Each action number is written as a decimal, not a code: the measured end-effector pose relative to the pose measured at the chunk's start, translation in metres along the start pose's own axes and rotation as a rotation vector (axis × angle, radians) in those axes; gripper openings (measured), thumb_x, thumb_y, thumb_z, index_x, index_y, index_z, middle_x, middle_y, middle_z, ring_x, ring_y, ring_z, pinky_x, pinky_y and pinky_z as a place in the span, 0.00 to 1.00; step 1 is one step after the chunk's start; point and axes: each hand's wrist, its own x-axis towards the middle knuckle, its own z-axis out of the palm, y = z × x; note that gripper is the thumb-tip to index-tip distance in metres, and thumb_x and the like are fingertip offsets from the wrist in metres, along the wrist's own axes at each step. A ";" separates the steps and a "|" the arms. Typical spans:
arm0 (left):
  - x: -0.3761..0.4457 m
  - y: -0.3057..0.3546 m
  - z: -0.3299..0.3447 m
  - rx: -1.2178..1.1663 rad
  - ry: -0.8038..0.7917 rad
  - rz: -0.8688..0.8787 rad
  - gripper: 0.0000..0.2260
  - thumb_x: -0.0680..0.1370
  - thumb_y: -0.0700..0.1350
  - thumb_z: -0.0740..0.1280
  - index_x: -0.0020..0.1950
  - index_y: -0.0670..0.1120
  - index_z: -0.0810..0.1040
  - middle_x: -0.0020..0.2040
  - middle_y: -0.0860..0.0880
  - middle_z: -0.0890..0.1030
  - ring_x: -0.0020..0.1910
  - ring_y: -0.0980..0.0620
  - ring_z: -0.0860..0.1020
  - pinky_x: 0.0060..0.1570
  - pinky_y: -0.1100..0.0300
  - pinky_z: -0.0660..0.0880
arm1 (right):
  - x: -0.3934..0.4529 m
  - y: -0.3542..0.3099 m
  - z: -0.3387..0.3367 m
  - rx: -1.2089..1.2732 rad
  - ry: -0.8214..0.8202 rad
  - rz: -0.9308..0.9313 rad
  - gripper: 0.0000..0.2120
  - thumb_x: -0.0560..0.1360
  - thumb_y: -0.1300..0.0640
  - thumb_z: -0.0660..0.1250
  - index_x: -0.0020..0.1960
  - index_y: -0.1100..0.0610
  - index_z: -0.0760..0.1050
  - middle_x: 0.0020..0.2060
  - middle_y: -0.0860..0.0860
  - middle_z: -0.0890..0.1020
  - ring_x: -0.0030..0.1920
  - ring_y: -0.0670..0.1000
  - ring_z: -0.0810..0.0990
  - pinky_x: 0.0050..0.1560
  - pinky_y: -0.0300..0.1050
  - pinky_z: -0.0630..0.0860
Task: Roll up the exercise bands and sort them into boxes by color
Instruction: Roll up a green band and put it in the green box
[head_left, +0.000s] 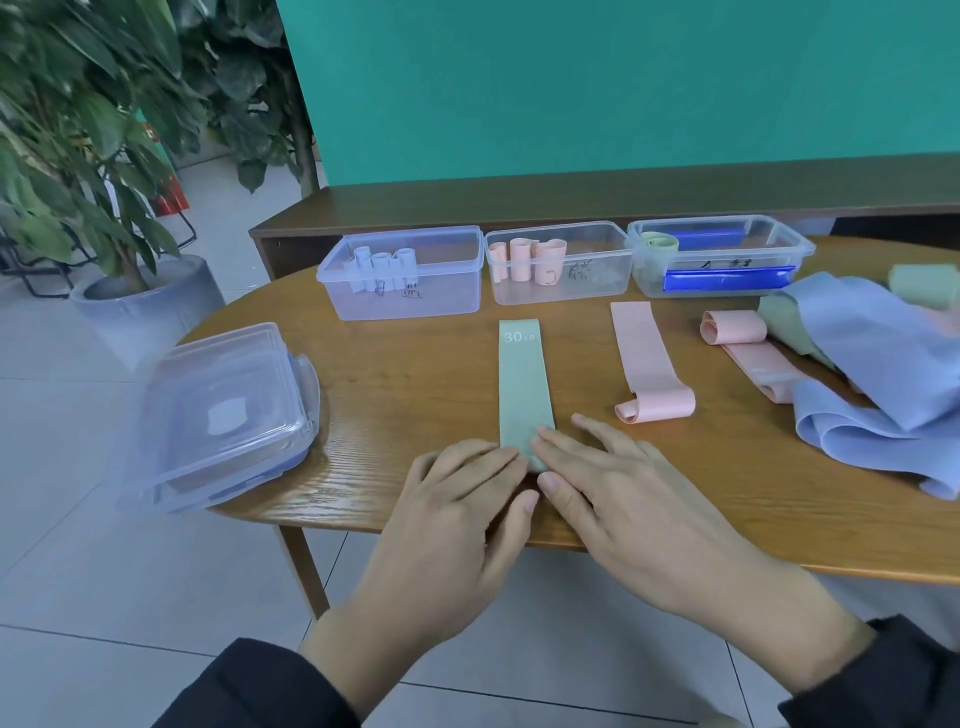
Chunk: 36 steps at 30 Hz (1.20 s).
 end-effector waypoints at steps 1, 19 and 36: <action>0.001 0.000 0.001 0.001 -0.007 -0.013 0.16 0.84 0.51 0.60 0.63 0.46 0.82 0.61 0.56 0.82 0.66 0.55 0.75 0.61 0.53 0.72 | 0.001 0.000 0.000 0.001 0.001 0.002 0.39 0.76 0.35 0.29 0.81 0.44 0.58 0.79 0.38 0.60 0.81 0.45 0.50 0.75 0.45 0.57; 0.031 -0.011 -0.004 -0.047 -0.209 -0.238 0.25 0.83 0.56 0.50 0.75 0.52 0.73 0.74 0.59 0.73 0.77 0.58 0.61 0.72 0.48 0.65 | 0.007 0.007 0.000 0.064 0.059 0.034 0.36 0.78 0.35 0.35 0.80 0.45 0.61 0.77 0.39 0.65 0.80 0.44 0.55 0.78 0.47 0.57; 0.036 -0.017 0.002 0.062 -0.243 -0.172 0.27 0.78 0.46 0.50 0.76 0.48 0.71 0.73 0.55 0.74 0.73 0.52 0.65 0.67 0.48 0.71 | 0.018 0.005 0.001 0.071 0.077 -0.002 0.31 0.82 0.38 0.41 0.81 0.47 0.59 0.78 0.41 0.64 0.80 0.41 0.51 0.79 0.49 0.59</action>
